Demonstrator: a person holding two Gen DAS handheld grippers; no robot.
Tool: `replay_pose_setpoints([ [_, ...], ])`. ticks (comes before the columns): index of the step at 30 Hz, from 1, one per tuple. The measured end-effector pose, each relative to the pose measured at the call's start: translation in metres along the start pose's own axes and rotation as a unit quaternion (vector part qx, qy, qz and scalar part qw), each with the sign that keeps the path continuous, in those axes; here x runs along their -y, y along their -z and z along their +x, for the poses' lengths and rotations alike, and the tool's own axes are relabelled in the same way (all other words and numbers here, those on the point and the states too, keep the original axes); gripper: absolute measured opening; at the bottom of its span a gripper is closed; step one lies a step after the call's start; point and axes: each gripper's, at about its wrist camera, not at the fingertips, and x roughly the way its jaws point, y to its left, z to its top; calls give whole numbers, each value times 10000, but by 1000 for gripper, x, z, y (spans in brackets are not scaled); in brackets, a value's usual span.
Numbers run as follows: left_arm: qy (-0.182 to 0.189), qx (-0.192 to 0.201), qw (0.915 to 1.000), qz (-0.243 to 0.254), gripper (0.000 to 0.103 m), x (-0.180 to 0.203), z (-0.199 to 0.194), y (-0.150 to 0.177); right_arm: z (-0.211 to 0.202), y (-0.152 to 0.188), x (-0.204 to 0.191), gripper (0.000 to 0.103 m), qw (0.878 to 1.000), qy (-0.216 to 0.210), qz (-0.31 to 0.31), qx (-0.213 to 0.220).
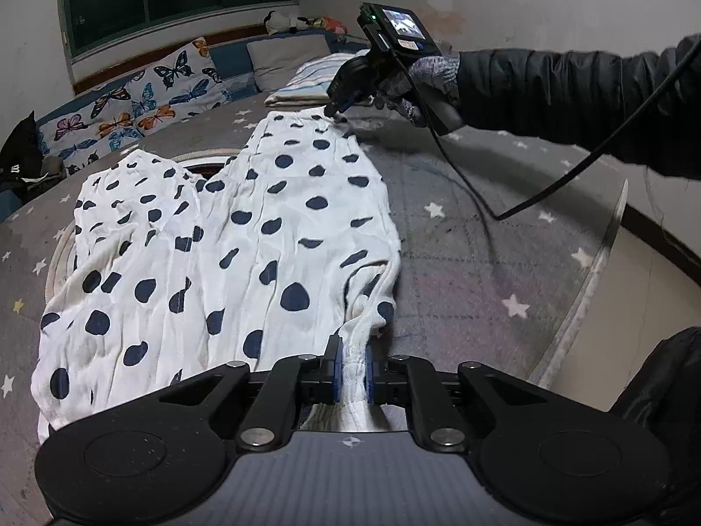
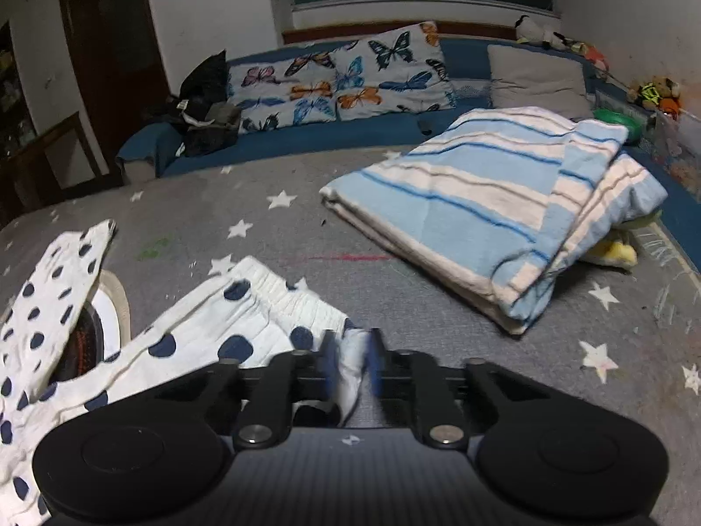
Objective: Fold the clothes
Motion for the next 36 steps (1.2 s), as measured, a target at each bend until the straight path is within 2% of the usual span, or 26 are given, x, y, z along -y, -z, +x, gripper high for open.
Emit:
replay_pose_setpoints([
  [8,836,485,9952,-160,9,1,-25,-2,-43,-12,27,7,9987,486,7,170],
  [12,1009,519,9926,-428,9,-7,-26,0,-50,-10,31,7,9972,731,-150,-30],
  [18,1044,663,9880,-925,10,-28,-34,2,-54,-26,14,7,9979,623,-141,69],
  [21,1039,801,9832,-1267,10,-40,-39,4,-53,-44,-5,7,9982,537,-230,142],
  [26,928,1024,9735,-1821,10,-59,-54,16,-40,-83,-60,7,9979,360,-486,239],
  [36,618,1371,9433,-2958,10,-111,-84,49,21,-123,-192,7,9938,-19,-1081,240],
])
